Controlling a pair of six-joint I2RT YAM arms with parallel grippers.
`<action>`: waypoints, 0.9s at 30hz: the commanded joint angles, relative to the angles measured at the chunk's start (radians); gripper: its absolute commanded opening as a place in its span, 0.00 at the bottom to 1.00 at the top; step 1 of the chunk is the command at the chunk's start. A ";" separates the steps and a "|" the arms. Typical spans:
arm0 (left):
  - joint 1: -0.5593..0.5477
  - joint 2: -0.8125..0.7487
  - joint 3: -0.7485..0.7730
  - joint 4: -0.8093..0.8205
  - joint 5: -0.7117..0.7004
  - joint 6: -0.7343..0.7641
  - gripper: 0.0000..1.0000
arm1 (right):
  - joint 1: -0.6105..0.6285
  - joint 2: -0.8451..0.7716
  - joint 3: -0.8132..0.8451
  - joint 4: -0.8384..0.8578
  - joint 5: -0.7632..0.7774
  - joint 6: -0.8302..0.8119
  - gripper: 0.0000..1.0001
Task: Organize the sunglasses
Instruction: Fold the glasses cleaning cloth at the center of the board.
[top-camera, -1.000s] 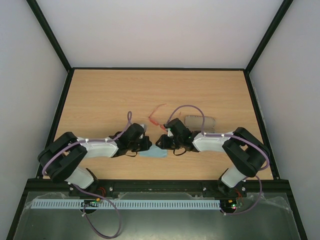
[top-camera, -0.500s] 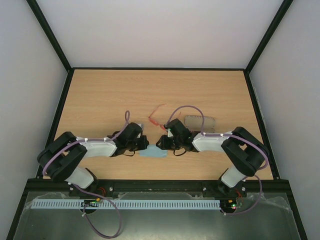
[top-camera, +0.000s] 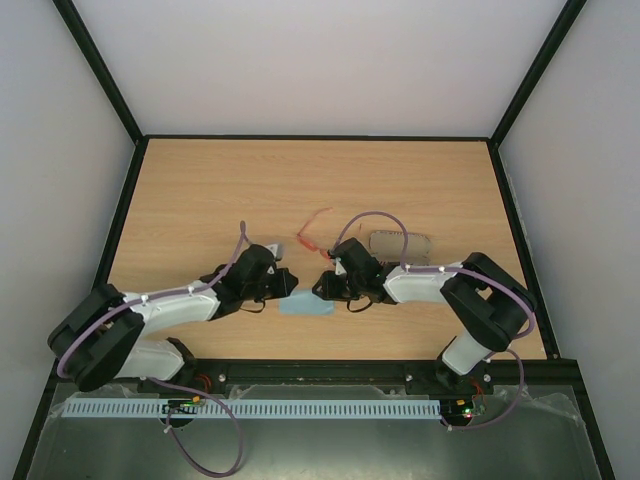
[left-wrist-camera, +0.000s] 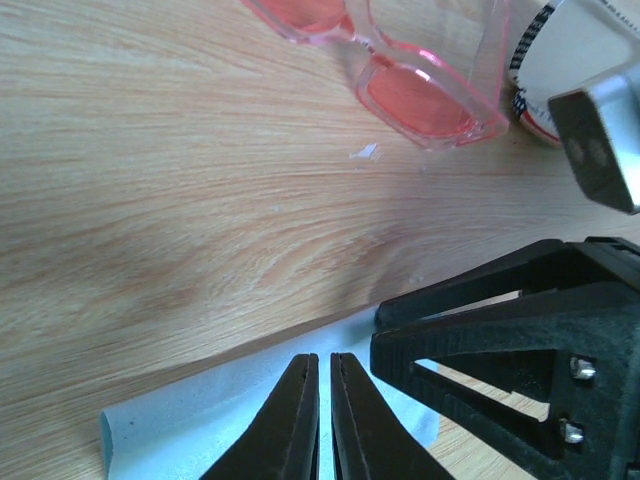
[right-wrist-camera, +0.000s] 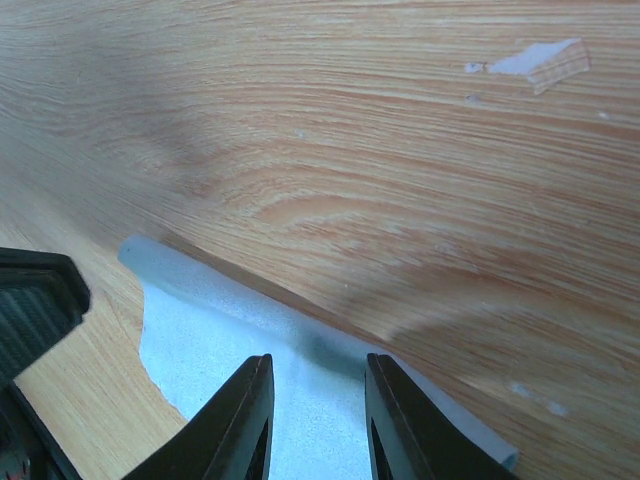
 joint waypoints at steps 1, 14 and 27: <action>0.000 0.044 0.006 0.005 0.039 0.014 0.05 | -0.003 0.016 -0.006 -0.020 0.000 -0.003 0.28; -0.010 0.185 0.000 0.077 0.027 0.011 0.04 | -0.003 0.018 -0.009 -0.023 0.001 -0.005 0.28; 0.003 0.124 -0.011 -0.010 -0.043 0.035 0.04 | -0.003 -0.007 -0.017 -0.051 0.026 -0.021 0.28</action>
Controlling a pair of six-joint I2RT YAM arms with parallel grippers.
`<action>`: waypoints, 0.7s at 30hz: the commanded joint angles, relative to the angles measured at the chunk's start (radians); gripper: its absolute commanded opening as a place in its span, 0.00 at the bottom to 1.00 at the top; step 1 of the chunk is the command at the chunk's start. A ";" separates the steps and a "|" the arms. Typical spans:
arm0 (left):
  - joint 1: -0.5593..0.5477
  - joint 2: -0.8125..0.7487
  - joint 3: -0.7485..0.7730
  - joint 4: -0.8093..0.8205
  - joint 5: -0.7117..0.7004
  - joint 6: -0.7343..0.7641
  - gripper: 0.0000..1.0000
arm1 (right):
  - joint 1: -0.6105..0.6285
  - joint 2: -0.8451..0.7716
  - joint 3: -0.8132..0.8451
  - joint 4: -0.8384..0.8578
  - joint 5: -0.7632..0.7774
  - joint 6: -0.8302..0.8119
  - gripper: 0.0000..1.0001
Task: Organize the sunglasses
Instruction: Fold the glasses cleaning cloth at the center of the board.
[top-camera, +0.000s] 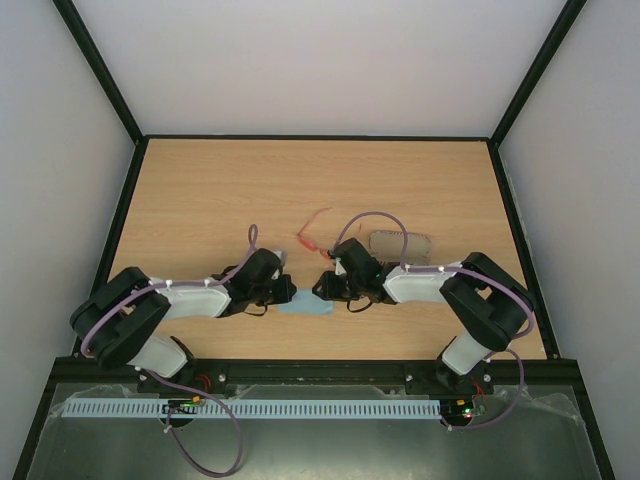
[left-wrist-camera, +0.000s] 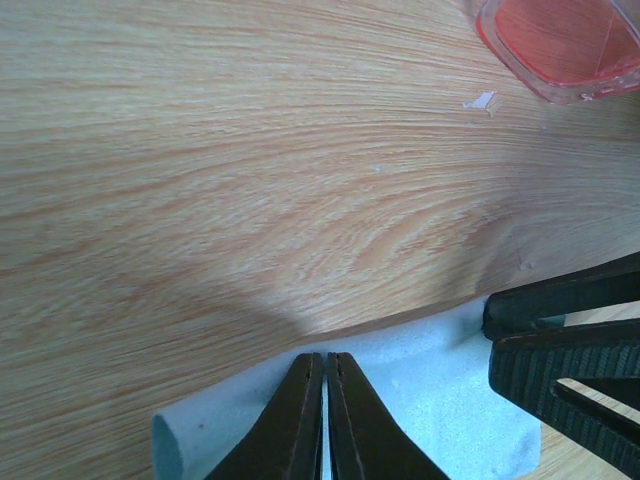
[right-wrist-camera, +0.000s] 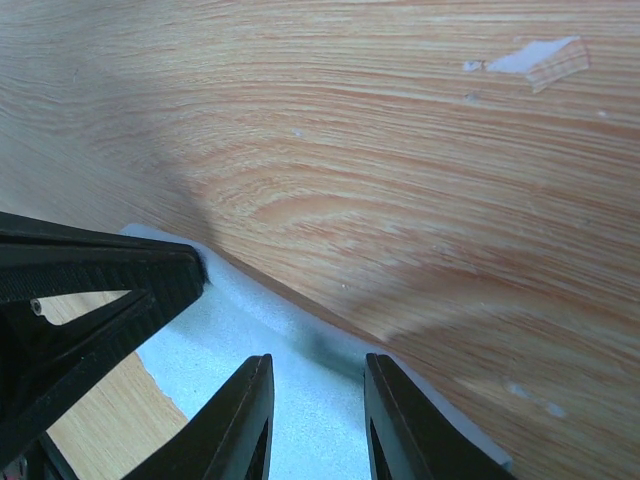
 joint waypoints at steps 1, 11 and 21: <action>0.007 -0.047 -0.012 -0.060 -0.048 0.029 0.04 | -0.003 -0.014 -0.017 -0.057 0.030 -0.021 0.28; 0.013 -0.071 -0.023 -0.082 -0.061 0.037 0.04 | -0.007 -0.051 -0.042 -0.084 0.066 -0.033 0.28; 0.029 -0.062 -0.053 -0.066 -0.067 0.044 0.03 | -0.021 -0.094 -0.051 -0.124 0.091 -0.049 0.29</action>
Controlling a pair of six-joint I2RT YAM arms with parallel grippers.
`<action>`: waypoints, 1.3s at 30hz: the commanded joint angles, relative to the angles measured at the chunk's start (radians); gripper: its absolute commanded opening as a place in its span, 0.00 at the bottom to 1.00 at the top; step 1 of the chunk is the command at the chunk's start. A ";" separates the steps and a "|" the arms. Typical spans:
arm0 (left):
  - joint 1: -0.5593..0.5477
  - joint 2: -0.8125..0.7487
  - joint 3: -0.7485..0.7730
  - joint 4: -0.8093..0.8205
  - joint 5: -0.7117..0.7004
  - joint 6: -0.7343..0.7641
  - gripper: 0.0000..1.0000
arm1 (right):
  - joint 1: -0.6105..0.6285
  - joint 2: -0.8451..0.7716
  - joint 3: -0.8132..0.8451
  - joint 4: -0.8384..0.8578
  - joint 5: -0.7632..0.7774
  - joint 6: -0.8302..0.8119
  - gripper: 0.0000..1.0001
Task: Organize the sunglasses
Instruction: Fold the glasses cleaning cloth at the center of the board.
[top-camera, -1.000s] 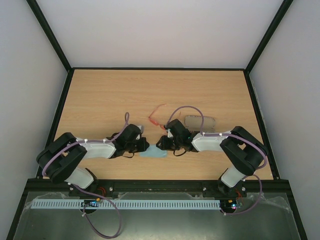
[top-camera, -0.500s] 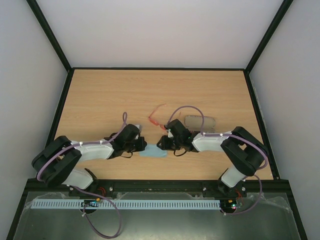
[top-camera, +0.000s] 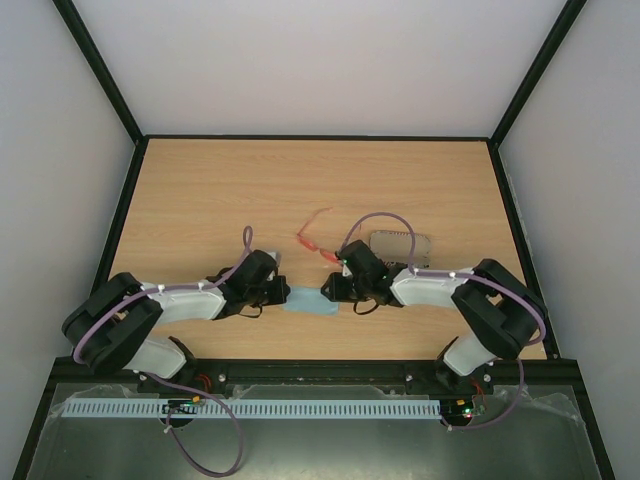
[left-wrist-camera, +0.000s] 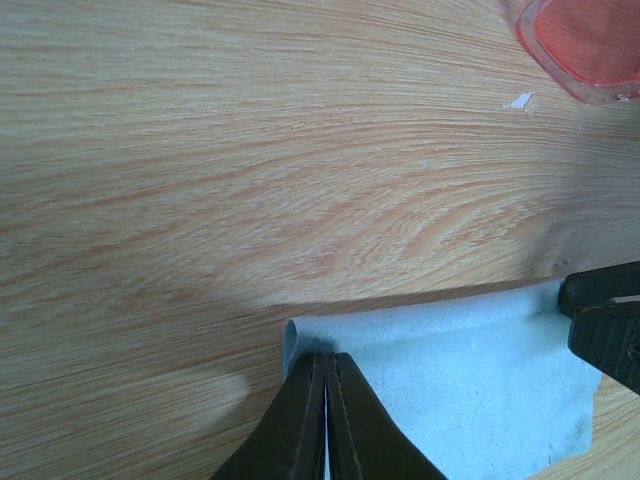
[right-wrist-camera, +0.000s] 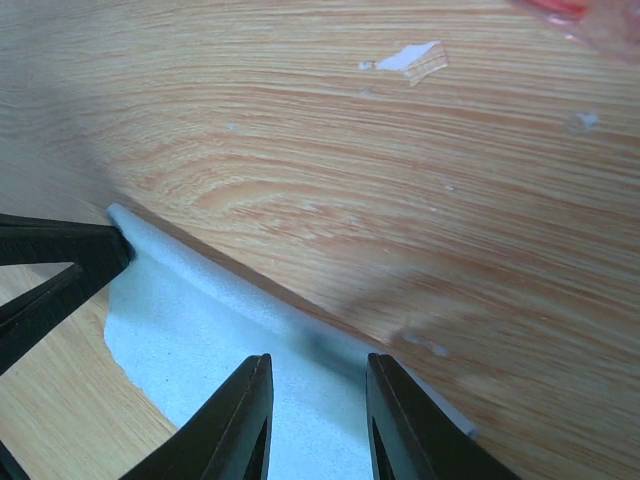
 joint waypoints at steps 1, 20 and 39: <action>0.013 -0.006 -0.025 -0.012 -0.024 0.017 0.03 | -0.009 -0.031 -0.015 -0.074 0.033 -0.022 0.29; 0.015 -0.148 0.052 -0.152 -0.003 0.016 0.44 | -0.046 -0.206 -0.026 -0.255 0.125 -0.059 0.31; 0.068 -0.349 0.100 -0.429 -0.055 0.027 0.99 | 0.143 -0.124 0.056 -0.422 0.261 0.205 0.24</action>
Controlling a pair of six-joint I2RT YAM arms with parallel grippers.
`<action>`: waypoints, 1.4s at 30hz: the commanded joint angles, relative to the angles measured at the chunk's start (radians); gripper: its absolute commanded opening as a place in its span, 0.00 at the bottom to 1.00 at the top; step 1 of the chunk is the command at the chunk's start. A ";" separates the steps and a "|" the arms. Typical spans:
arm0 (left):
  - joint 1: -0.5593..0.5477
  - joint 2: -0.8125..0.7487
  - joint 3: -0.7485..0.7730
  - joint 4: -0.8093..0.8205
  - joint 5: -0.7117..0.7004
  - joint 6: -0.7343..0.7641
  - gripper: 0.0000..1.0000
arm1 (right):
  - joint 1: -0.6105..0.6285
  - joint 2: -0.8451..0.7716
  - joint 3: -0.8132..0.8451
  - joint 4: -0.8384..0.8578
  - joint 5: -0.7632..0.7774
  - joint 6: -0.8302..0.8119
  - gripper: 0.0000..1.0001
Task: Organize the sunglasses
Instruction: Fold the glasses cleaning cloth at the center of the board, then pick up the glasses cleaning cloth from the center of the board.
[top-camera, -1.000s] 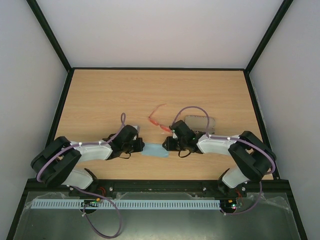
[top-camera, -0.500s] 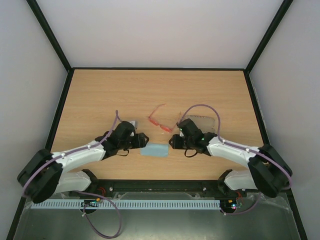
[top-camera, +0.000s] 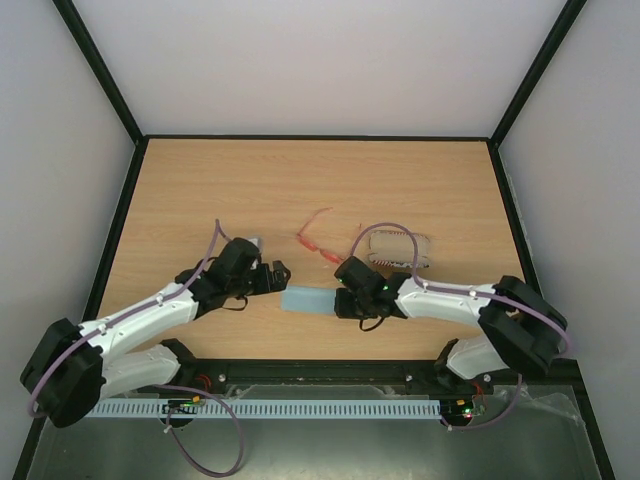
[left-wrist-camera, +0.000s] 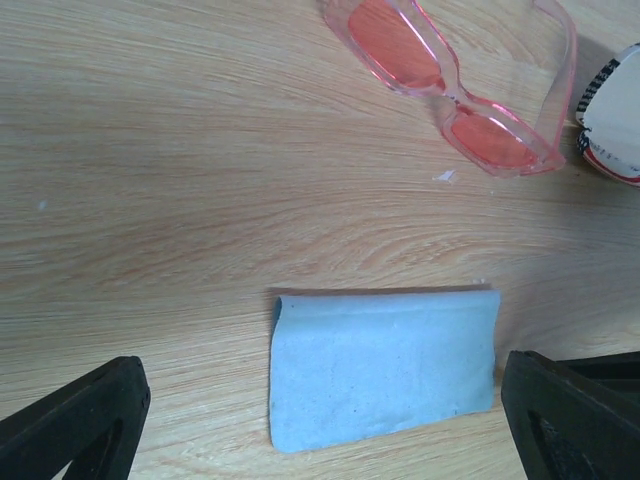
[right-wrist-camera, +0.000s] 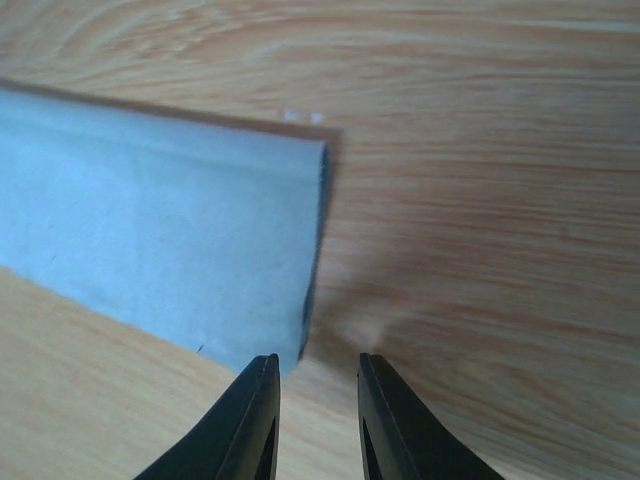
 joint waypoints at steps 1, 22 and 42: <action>0.029 -0.050 -0.016 -0.041 0.006 0.028 0.99 | 0.009 0.066 0.083 -0.121 0.116 0.065 0.24; 0.136 -0.127 -0.079 -0.027 0.128 0.085 0.99 | 0.058 0.212 0.164 -0.188 0.168 0.124 0.23; 0.145 -0.118 -0.084 -0.030 0.159 0.097 0.99 | 0.069 0.229 0.118 -0.137 0.158 0.156 0.05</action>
